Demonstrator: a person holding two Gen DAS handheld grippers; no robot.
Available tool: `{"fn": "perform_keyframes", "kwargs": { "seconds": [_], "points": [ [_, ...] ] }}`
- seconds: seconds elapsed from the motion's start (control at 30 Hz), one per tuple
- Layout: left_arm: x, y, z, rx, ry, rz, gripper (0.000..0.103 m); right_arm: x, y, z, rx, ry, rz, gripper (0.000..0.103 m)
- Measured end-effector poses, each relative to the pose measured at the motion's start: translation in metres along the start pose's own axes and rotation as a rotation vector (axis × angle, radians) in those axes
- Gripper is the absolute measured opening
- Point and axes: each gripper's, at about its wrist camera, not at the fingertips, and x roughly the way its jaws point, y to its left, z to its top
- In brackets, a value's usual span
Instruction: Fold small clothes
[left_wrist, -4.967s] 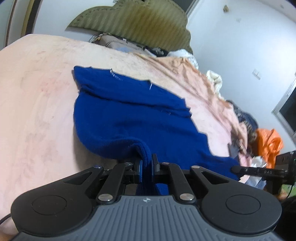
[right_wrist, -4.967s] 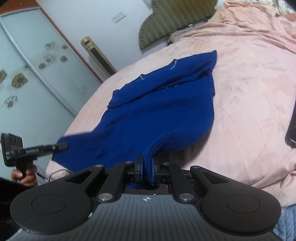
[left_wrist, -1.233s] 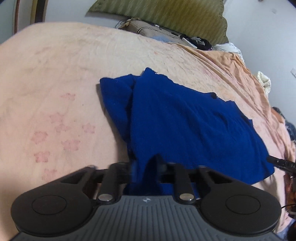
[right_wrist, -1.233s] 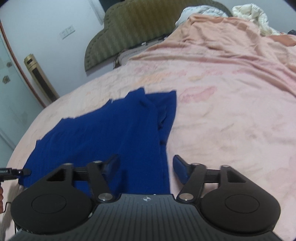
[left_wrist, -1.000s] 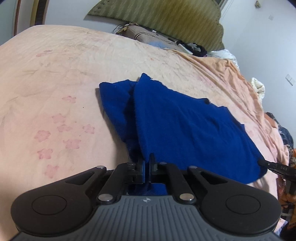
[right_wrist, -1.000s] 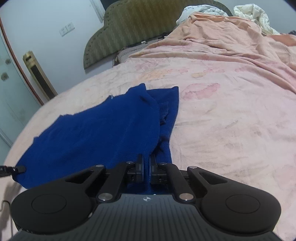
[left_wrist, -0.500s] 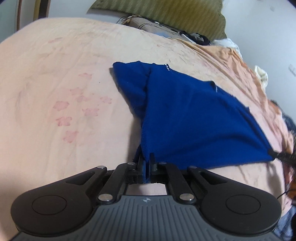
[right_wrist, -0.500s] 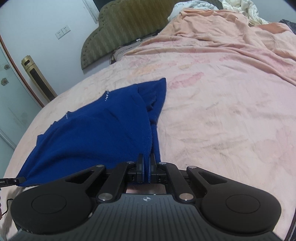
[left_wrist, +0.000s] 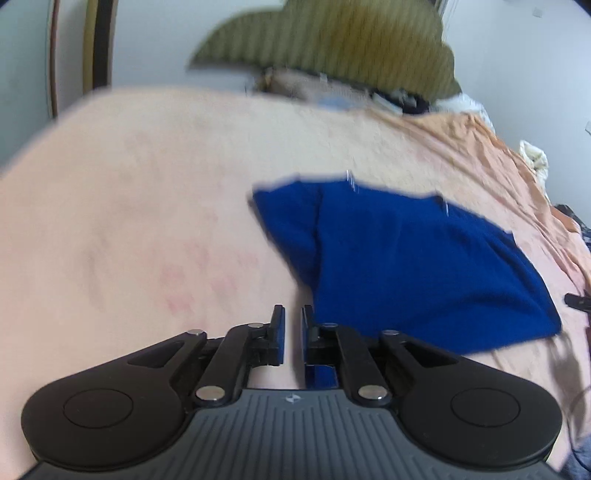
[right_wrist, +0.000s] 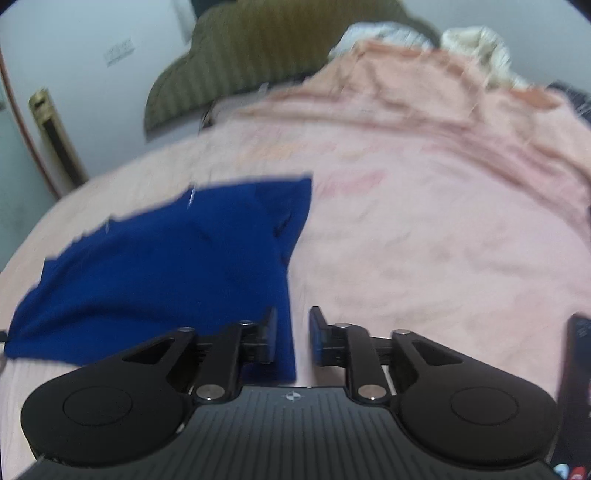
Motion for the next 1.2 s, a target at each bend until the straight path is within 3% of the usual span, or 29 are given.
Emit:
{"fn": "perform_keyframes", "kwargs": {
  "seconds": [0.1,0.17,0.27,0.33,0.43,0.5,0.53,0.57,0.67,0.73,0.8,0.83,0.87,0.9,0.93,1.13,1.2],
  "points": [
    [0.007,-0.022,0.020,0.030,-0.035,-0.025,0.015,-0.003,0.024,0.009,-0.070,-0.042,0.028,0.029],
    [0.022,-0.038,0.032,0.043,-0.028,-0.041,0.021,0.008,0.049,0.010,-0.130,-0.021,0.091,0.039],
    [0.051,-0.058,0.048,0.090,-0.018,-0.025,0.025,0.031,0.082,0.010,-0.206,0.020,0.144,0.040],
    [0.069,-0.062,0.060,0.103,-0.002,-0.029,0.025,0.046,0.092,0.016,-0.233,0.017,0.135,0.042],
    [0.094,-0.059,0.077,0.087,0.009,-0.033,0.026,0.067,0.079,0.042,-0.175,-0.010,0.104,0.052],
    [0.110,-0.052,0.086,0.052,0.010,-0.022,0.032,0.085,0.065,0.063,-0.128,-0.024,0.080,0.064],
    [0.118,-0.047,0.090,0.029,0.014,-0.023,0.041,0.095,0.057,0.072,-0.110,-0.028,0.067,0.067],
    [0.126,-0.043,0.093,0.003,0.020,-0.029,0.047,0.106,0.052,0.080,-0.101,-0.024,0.049,0.068],
    [0.143,-0.040,0.097,-0.025,0.046,-0.047,0.048,0.144,0.043,0.096,-0.077,0.018,0.017,0.068],
    [0.151,-0.043,0.099,-0.002,0.058,-0.045,0.048,0.165,0.034,0.098,-0.043,0.062,0.045,0.068],
    [0.161,-0.049,0.098,0.045,0.071,-0.026,0.048,0.176,0.033,0.095,-0.018,0.093,0.080,0.040],
    [0.164,-0.052,0.097,0.063,0.078,-0.011,0.045,0.178,0.036,0.094,-0.034,0.088,0.083,0.032],
    [0.168,-0.054,0.096,0.077,0.080,-0.005,0.031,0.177,0.040,0.093,-0.057,0.083,0.090,0.018],
    [0.170,-0.056,0.094,0.088,0.081,-0.016,0.020,0.175,0.044,0.092,-0.069,0.078,0.094,0.011],
    [0.171,-0.058,0.093,0.096,0.078,-0.027,0.009,0.175,0.046,0.093,-0.078,0.068,0.090,0.010],
    [0.178,-0.062,0.101,0.110,-0.013,0.090,0.005,0.179,0.056,0.104,-0.136,-0.027,0.005,0.007],
    [0.184,-0.064,0.100,0.139,-0.001,0.113,0.005,0.187,0.062,0.104,-0.181,-0.045,-0.035,0.007]
  ]
}}
